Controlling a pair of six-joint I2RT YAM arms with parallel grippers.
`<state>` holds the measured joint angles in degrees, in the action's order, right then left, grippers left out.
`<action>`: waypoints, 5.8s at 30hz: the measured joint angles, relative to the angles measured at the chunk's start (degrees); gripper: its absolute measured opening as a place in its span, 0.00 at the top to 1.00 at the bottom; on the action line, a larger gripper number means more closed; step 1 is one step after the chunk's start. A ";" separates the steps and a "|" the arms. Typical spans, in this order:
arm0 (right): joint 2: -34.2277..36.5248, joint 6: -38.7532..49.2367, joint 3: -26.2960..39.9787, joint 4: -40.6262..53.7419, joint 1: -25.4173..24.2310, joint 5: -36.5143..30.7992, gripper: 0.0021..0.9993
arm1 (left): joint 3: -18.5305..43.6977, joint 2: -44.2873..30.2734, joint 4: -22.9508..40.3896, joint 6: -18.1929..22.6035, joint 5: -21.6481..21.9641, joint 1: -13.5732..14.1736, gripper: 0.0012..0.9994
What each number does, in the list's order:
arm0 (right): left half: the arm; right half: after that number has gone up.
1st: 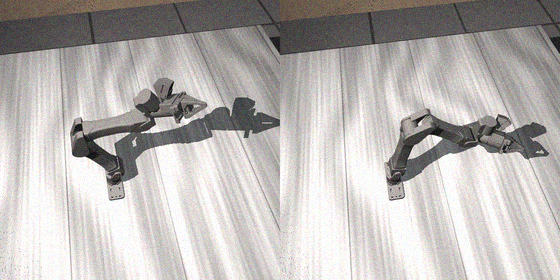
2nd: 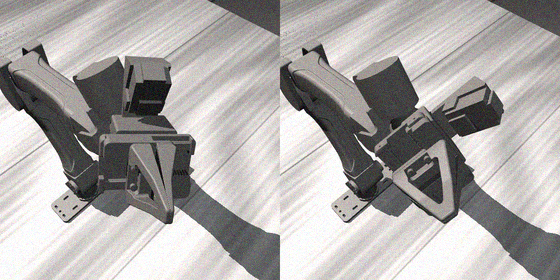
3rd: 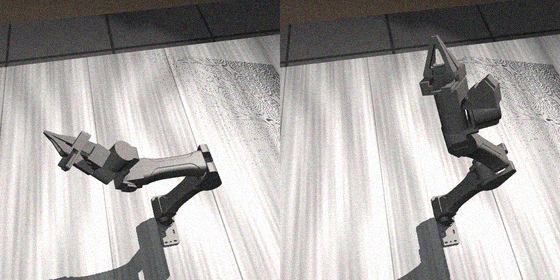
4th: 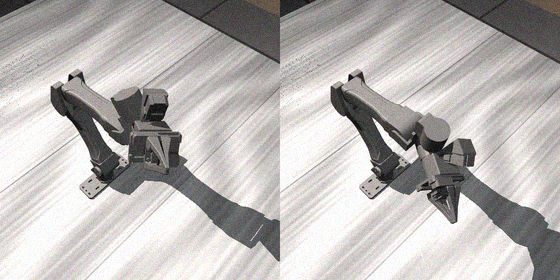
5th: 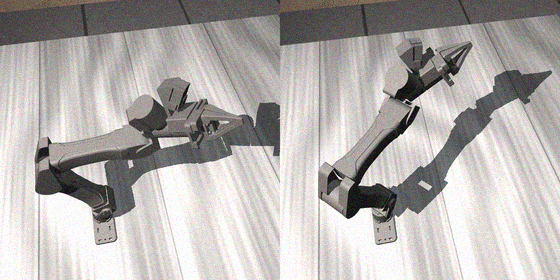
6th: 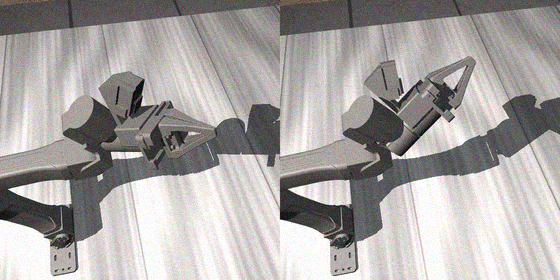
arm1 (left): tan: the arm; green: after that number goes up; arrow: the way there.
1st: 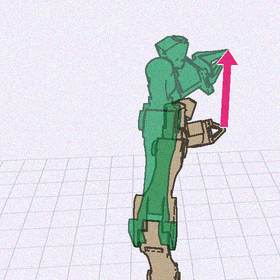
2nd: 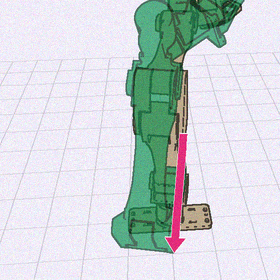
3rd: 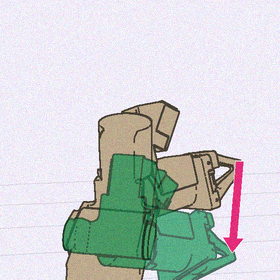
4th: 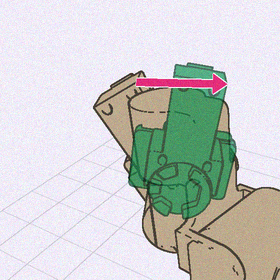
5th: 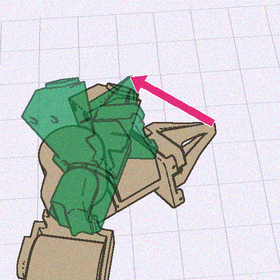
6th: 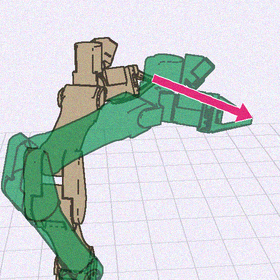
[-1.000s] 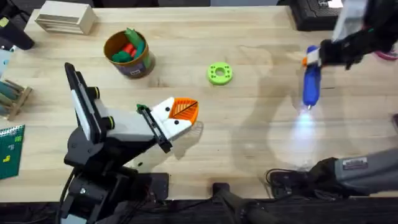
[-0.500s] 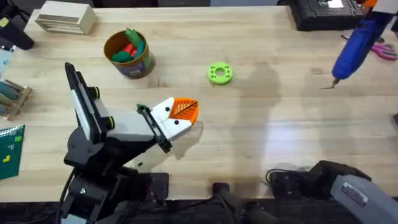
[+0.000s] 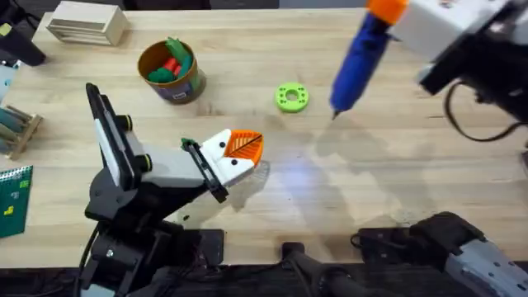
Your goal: Pick up the gripper from the table and insert it into the empty holder that is missing its gripper. Then pick up a screw, insert it into the mounting hole, and use the screwdriver to tighten it. Finally, clean up the table by picking up the vegetable and placing it into the bucket.
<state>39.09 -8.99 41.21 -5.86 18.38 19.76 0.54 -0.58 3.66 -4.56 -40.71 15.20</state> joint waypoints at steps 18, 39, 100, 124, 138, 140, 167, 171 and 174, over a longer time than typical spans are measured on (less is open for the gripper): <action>25.00 1.33 -0.57 -41.26 26.98 0.97 0.97 | 0.00 0.00 0.00 0.00 0.00 0.00 0.99; 28.31 1.35 -0.61 -41.88 30.38 1.12 0.97 | 0.00 0.00 0.00 0.00 0.00 0.00 0.99; 29.92 1.70 -0.61 -43.35 31.45 1.10 0.97 | 0.00 0.00 0.02 0.00 0.00 0.00 0.99; 30.19 1.77 -0.79 -50.98 31.45 1.08 0.97 | 0.00 0.00 0.02 -0.24 0.00 0.04 0.99; 30.10 1.94 -0.46 -48.26 30.22 1.12 0.97 | 0.00 0.01 0.02 -0.22 0.00 0.04 0.99; 30.10 1.99 -0.46 -47.59 29.81 1.10 0.97 | 0.00 0.00 0.00 -0.22 0.00 0.04 0.99; 32.69 65.63 0.52 7.93 2.03 -28.73 0.97 | 0.00 0.24 0.00 -0.35 0.07 0.04 0.99; 36.68 72.43 0.52 12.14 -2.15 -32.35 0.97 | 0.00 0.24 0.00 -0.35 0.07 0.04 0.99; 41.44 75.82 0.52 15.58 -4.31 -34.08 0.97 | 0.00 0.23 0.00 -0.35 0.07 0.04 0.99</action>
<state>80.53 66.83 41.74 9.71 14.06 -14.32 0.54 -0.34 3.66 -4.91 -40.64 15.25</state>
